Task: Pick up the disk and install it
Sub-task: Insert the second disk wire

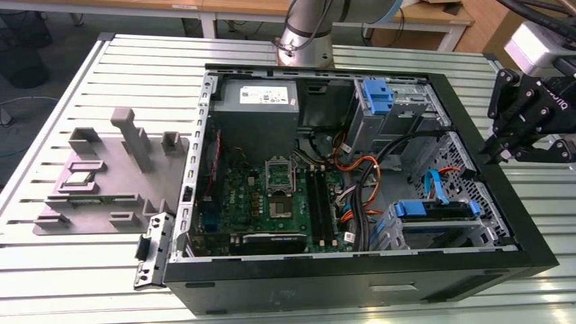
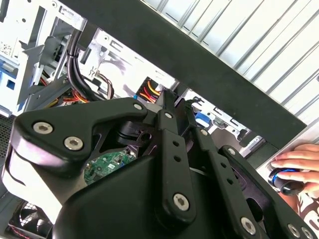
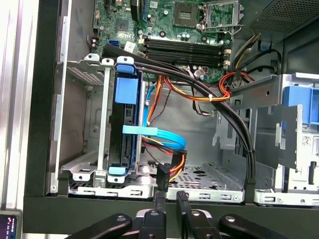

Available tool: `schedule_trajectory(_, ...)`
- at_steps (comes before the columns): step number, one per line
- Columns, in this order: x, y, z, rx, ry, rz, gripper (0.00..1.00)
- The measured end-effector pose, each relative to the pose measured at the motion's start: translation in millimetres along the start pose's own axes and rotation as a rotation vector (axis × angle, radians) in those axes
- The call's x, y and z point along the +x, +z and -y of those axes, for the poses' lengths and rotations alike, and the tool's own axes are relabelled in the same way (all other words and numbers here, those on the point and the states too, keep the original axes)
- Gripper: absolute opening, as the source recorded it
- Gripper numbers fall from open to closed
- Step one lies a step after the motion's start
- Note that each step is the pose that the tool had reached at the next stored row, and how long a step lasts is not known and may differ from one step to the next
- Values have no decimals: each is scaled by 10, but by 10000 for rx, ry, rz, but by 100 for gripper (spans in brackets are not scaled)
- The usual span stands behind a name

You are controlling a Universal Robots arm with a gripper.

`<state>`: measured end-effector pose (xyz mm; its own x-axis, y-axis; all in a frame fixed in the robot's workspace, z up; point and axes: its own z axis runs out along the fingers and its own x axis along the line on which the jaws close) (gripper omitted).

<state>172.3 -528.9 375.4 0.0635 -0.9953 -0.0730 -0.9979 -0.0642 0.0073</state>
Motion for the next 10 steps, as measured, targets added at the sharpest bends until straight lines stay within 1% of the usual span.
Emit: schedule_trajectory(10, -1, 0, -5, 10, 1, 2, 23)
